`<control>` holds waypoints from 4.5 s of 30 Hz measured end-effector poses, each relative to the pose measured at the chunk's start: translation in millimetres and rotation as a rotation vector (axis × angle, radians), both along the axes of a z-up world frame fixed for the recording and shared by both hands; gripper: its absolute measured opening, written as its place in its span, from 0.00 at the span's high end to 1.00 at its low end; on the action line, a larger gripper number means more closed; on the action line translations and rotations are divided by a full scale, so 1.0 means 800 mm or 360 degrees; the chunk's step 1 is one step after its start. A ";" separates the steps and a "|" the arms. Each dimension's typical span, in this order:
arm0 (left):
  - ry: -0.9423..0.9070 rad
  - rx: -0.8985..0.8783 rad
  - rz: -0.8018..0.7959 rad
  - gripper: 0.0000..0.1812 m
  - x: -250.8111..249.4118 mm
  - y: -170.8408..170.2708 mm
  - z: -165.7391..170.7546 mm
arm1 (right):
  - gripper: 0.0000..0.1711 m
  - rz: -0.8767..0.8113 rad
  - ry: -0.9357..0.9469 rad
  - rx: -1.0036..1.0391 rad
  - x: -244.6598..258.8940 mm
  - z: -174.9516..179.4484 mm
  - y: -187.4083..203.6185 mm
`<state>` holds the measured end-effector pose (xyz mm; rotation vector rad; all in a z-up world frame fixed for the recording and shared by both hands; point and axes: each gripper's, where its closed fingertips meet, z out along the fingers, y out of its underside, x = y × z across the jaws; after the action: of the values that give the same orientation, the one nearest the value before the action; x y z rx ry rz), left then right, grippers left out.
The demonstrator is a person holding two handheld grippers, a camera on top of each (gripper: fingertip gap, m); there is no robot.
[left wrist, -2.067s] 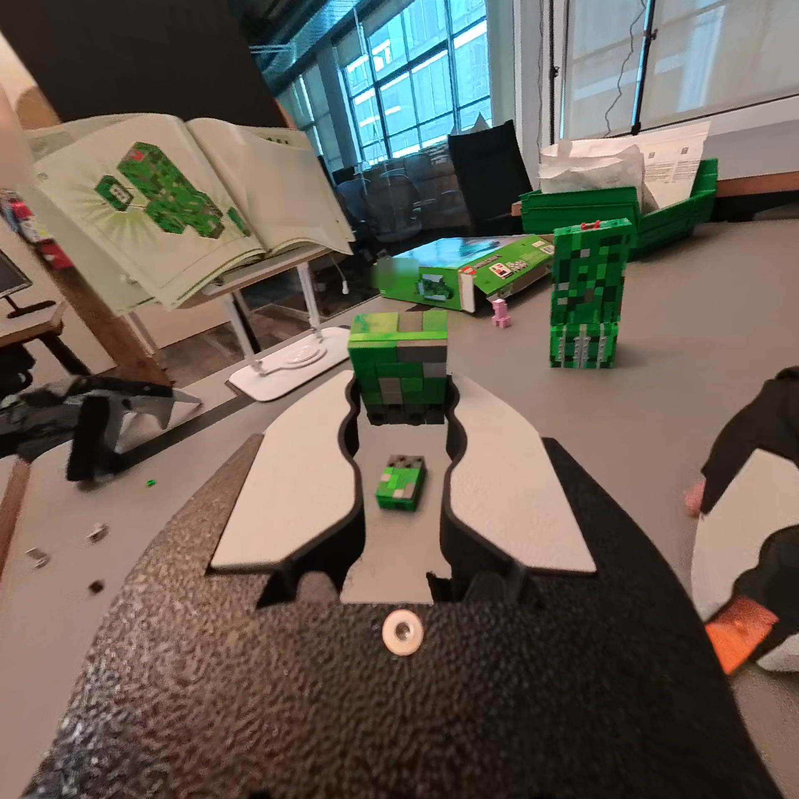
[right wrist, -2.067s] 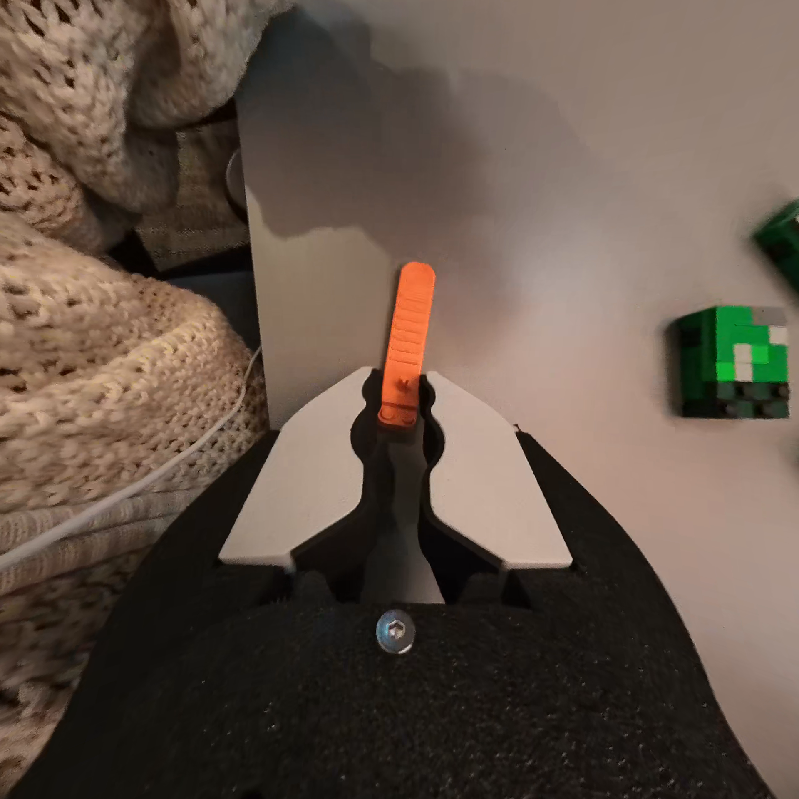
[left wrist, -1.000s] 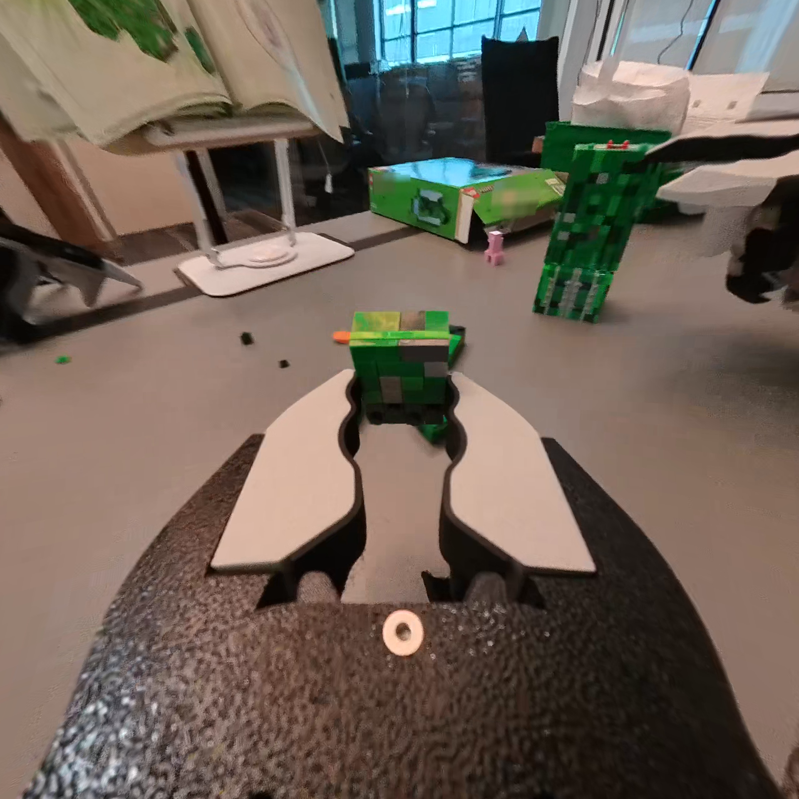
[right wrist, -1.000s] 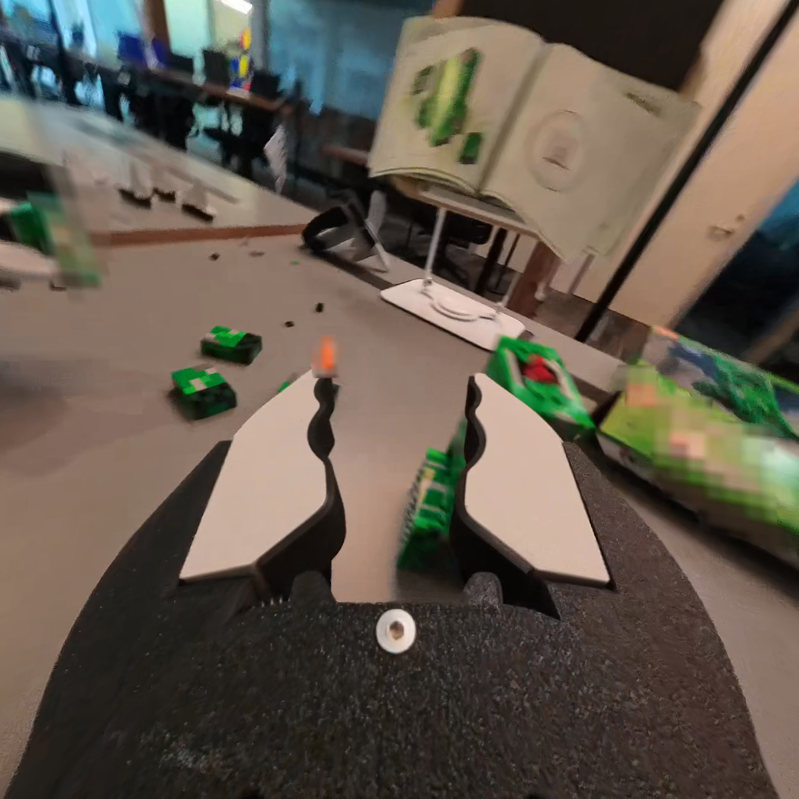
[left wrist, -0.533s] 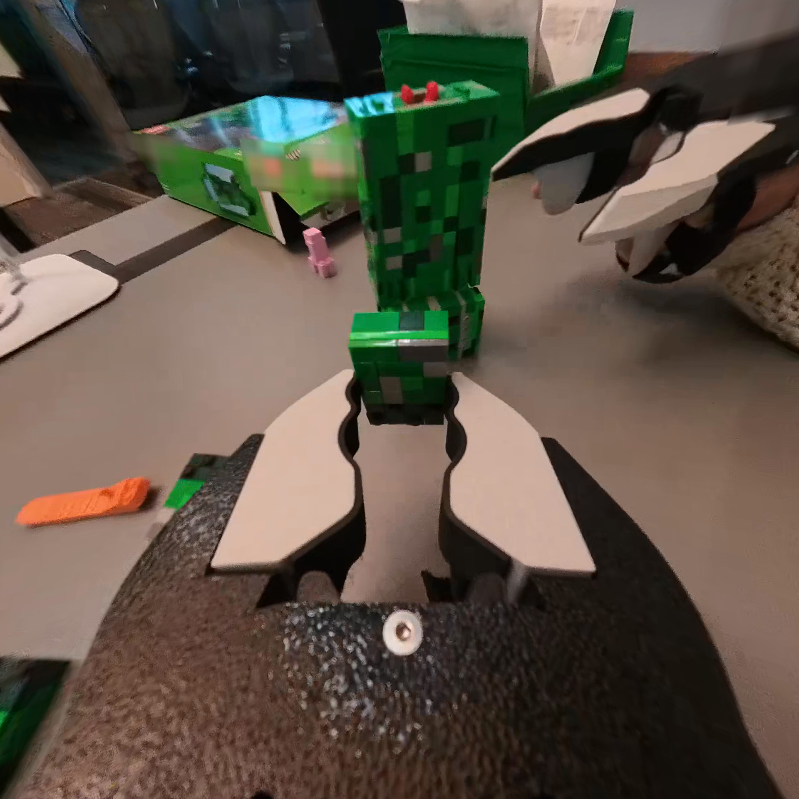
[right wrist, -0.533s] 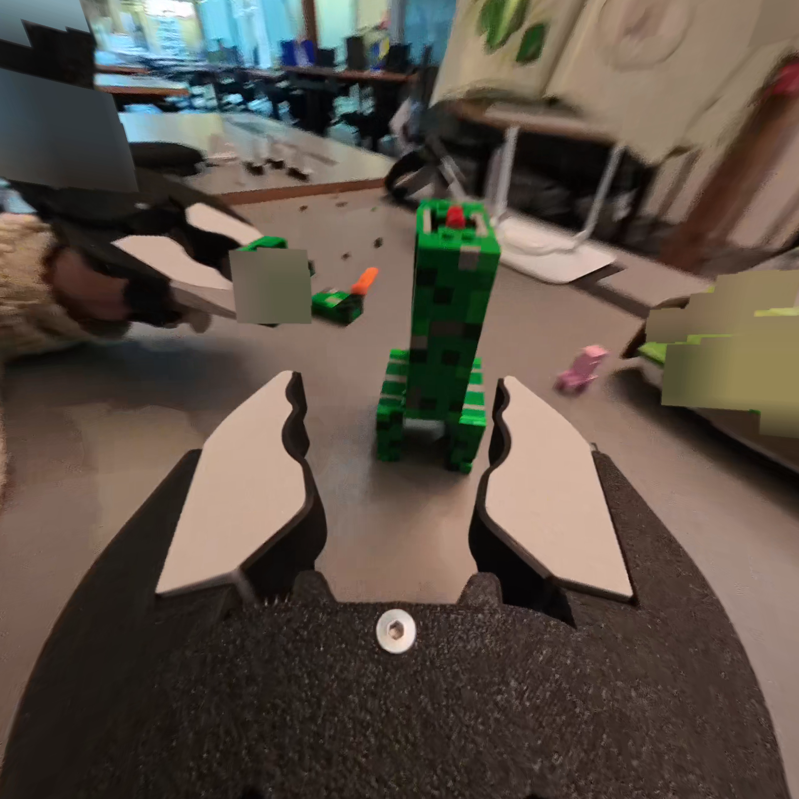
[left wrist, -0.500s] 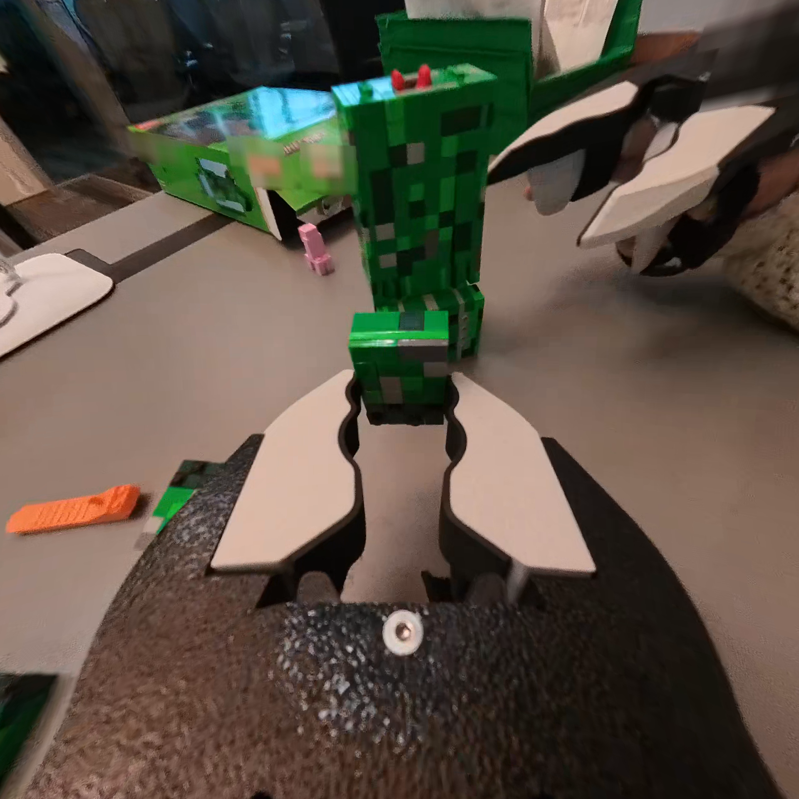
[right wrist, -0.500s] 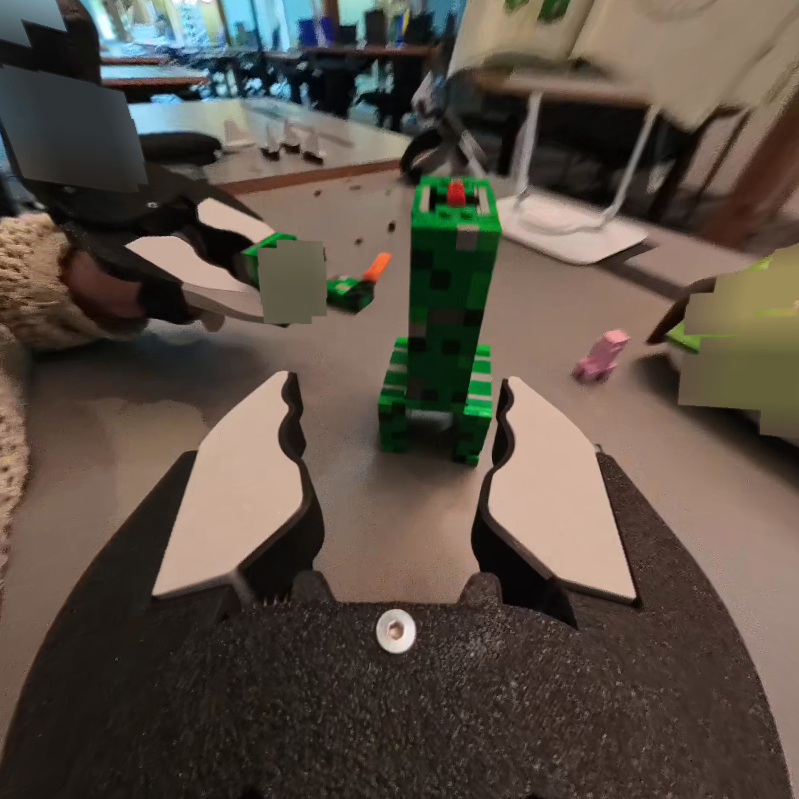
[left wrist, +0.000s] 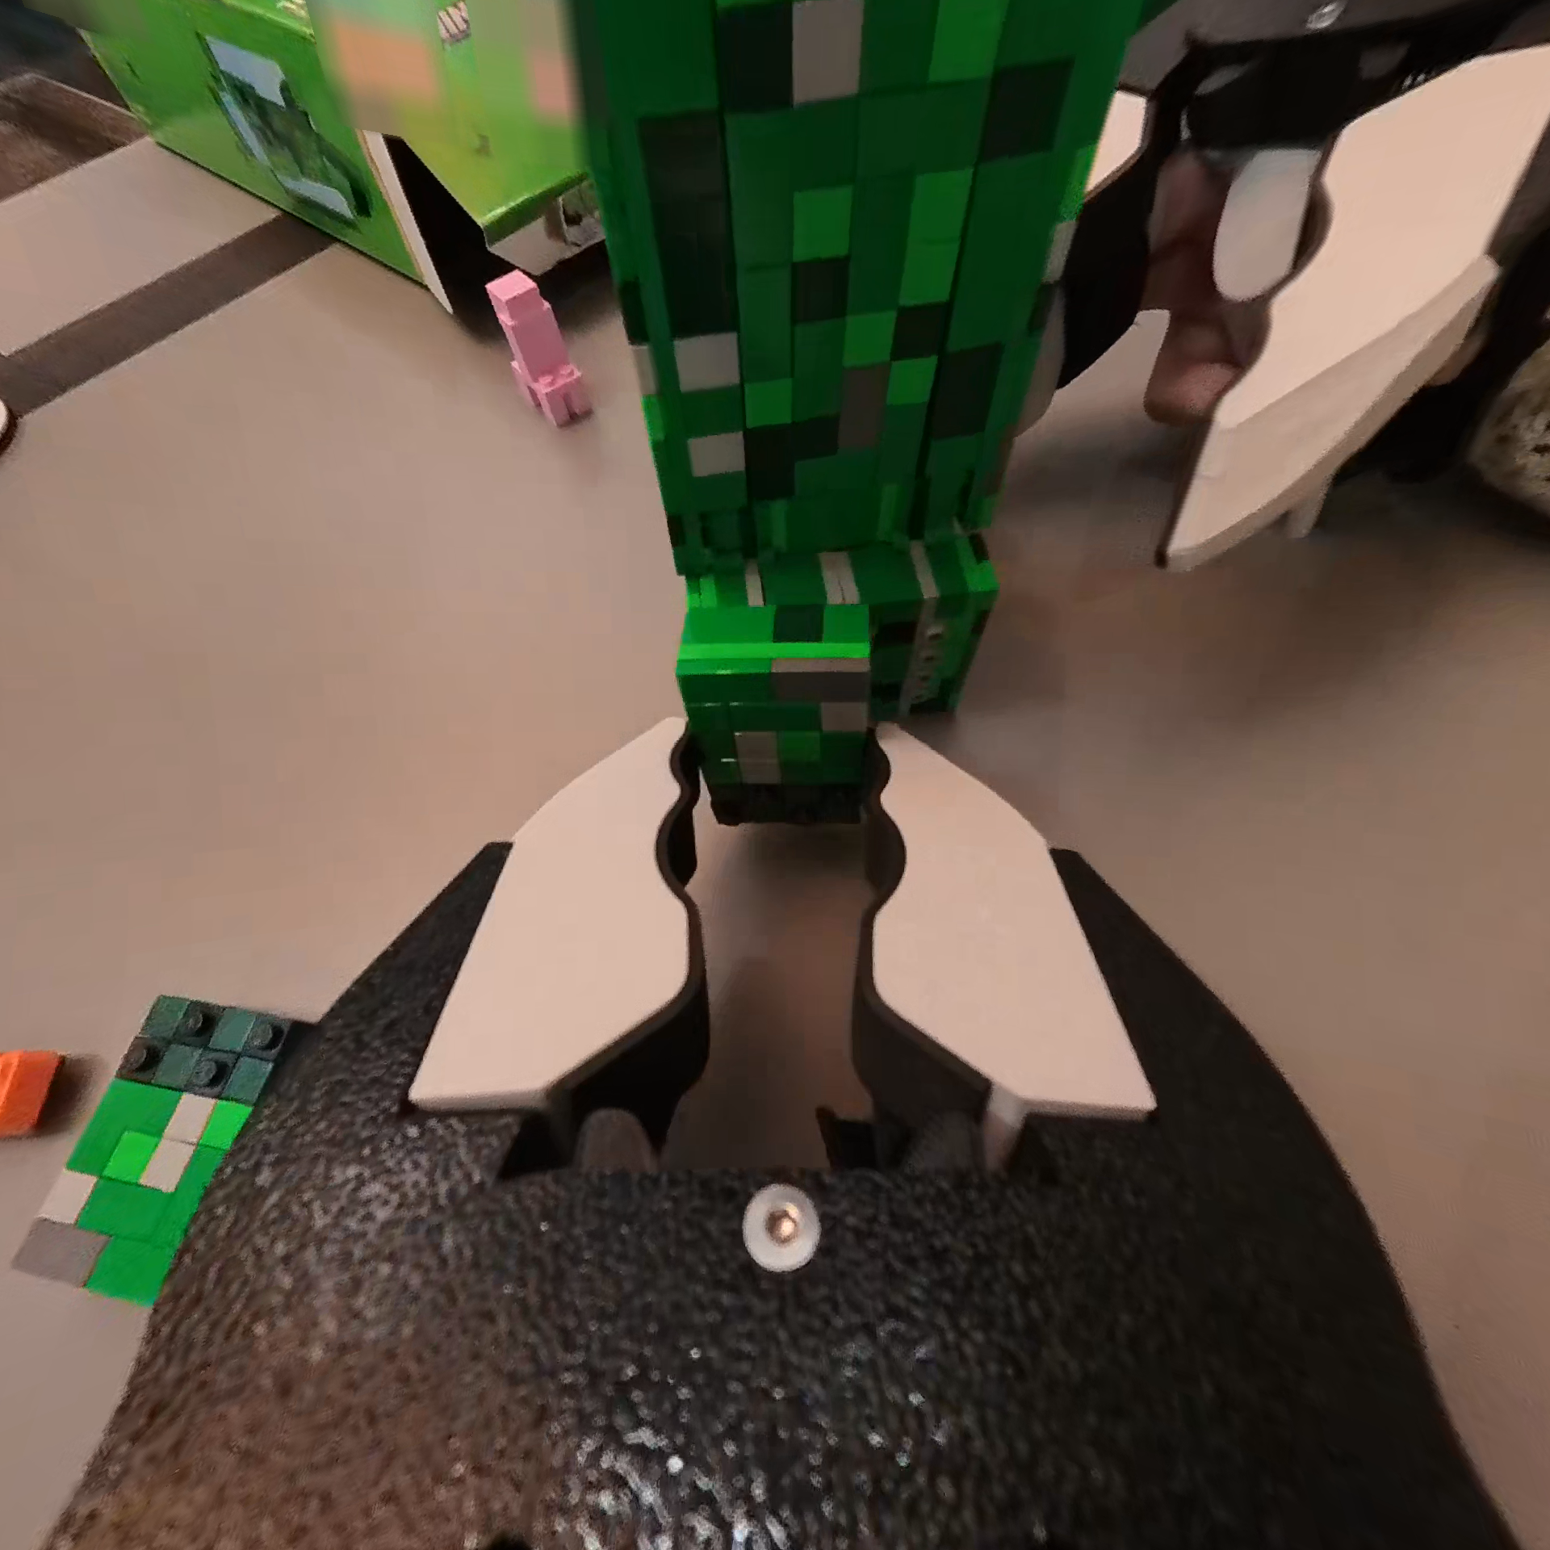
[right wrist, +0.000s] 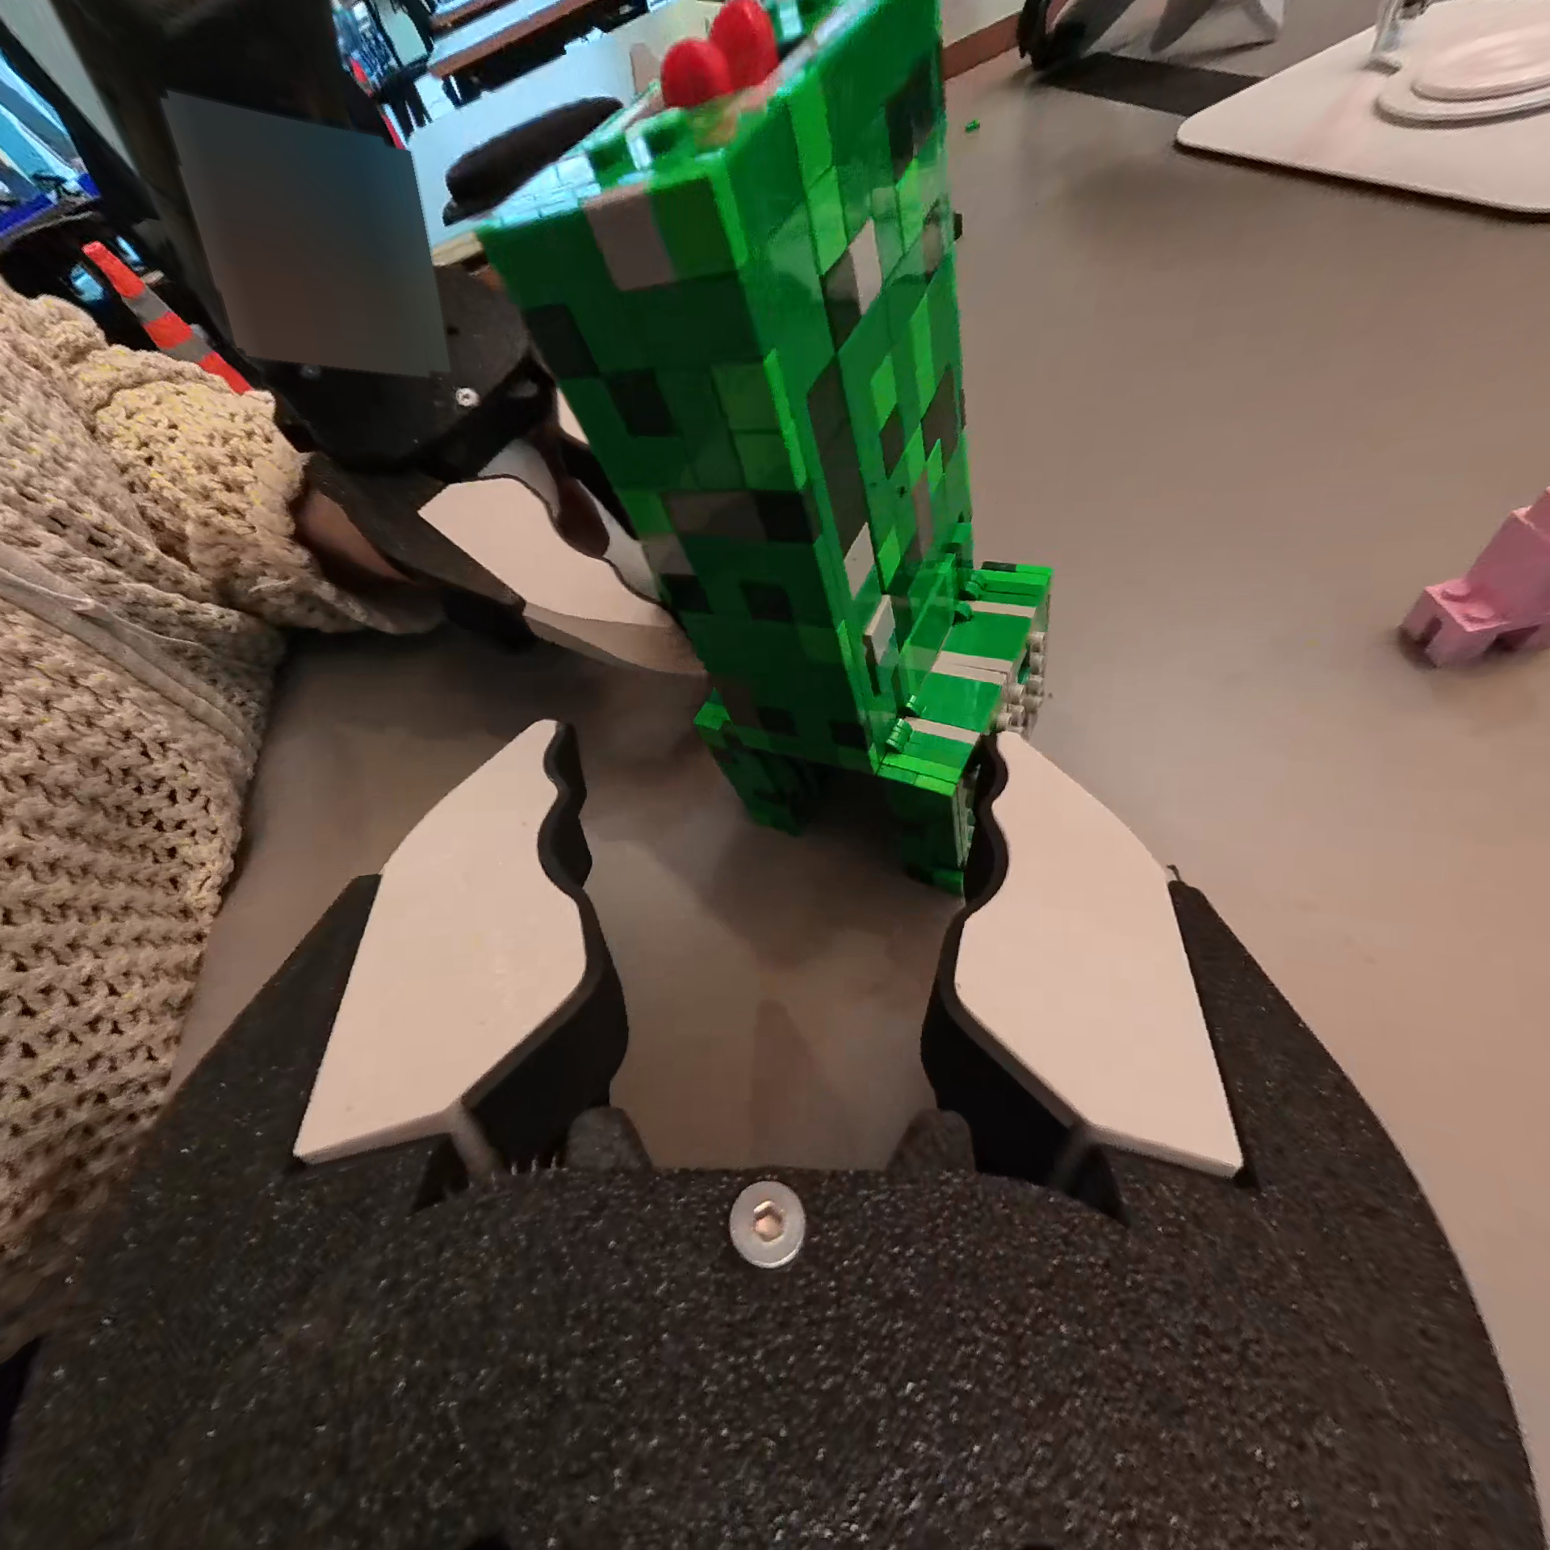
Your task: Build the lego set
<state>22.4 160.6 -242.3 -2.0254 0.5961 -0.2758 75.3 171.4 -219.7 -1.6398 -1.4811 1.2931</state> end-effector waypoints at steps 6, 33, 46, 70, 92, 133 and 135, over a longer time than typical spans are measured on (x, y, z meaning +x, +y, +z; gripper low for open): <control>0.0039 -0.0073 -0.0022 0.80 -0.001 0.006 -0.009 | 0.50 0.0020 -0.0002 -0.0010 0.004 -0.001 -0.010; 0.0049 -0.0152 -0.0272 0.70 -0.011 -0.003 -0.016 | 0.57 0.0013 -0.0021 -0.0080 0.001 -0.004 -0.008; 0.0262 0.0092 -0.0779 0.69 -0.025 0.002 0.016 | 0.55 -0.0652 -0.0178 0.0256 0.018 -0.015 0.010; 0.0101 -0.0259 -0.1362 0.72 0.001 0.009 -0.012 | 0.75 -0.1013 -0.0525 0.0281 -0.019 -0.048 -0.024; 0.0055 -0.0222 -0.0884 0.65 -0.021 -0.015 0.003 | 0.83 -0.0753 -0.0439 0.0341 0.002 -0.041 -0.029; -0.0042 -0.0278 -0.1001 0.59 0.018 -0.021 -0.012 | 0.78 -0.0774 -0.0425 0.0271 -0.004 -0.041 -0.019; -0.0004 -0.0277 -0.0904 0.57 0.005 -0.019 -0.011 | 0.78 -0.0789 -0.0453 0.0263 0.003 -0.043 -0.021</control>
<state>26.4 145.5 -251.5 -1.9798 1.1769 -0.6855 77.7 154.9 -254.4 -1.9719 -1.1822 0.6725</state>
